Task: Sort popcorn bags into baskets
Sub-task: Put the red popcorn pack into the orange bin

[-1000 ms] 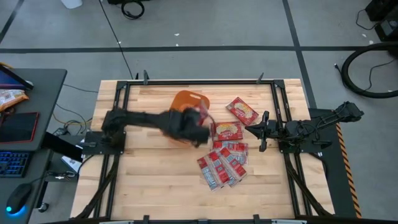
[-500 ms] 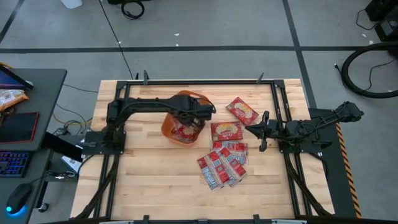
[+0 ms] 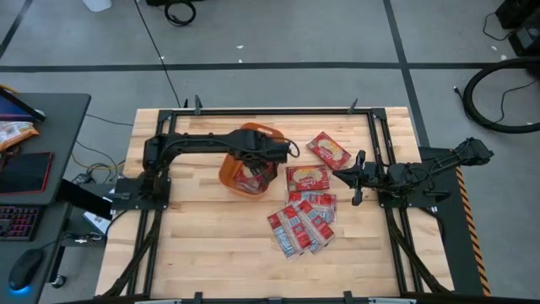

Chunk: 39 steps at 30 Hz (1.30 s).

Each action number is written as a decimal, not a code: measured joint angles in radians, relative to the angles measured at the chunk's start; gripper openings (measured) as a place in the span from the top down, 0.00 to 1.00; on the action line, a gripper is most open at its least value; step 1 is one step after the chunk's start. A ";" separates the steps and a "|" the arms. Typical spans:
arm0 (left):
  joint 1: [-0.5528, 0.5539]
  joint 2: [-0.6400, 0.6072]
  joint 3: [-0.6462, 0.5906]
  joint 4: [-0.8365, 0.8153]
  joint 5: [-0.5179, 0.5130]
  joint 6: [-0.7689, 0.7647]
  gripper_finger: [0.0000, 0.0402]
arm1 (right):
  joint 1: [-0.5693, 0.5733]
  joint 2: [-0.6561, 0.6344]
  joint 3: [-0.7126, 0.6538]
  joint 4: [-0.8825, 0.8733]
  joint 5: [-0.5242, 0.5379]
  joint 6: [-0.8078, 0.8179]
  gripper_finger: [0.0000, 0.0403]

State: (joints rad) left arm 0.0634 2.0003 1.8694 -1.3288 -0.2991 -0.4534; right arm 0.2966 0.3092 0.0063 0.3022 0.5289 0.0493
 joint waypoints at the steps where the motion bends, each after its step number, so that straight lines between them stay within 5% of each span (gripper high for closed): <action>1: -0.016 -0.009 0.000 -0.006 -0.016 0.041 0.63 | 0.000 0.000 0.000 0.002 0.000 0.000 0.96; 10: -0.141 -0.239 -0.270 0.025 -0.147 -0.059 0.70 | 0.000 0.000 0.000 0.006 0.000 0.000 0.96; 15: -0.216 -0.468 -0.512 0.227 -0.209 -0.133 0.73 | 0.000 0.000 0.000 0.013 0.000 0.000 0.96; 30: -0.262 -0.900 -1.107 1.000 -0.229 0.481 0.86 | 0.000 0.000 0.000 0.019 0.000 0.000 0.96; 39: -0.239 -1.187 -1.367 1.257 -0.114 0.594 0.91 | 0.000 0.001 0.000 0.018 0.000 0.000 0.96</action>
State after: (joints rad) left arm -0.1759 0.8133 0.5027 -0.0716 -0.4133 0.1405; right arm 0.2966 0.3103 0.0059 0.3204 0.5292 0.0494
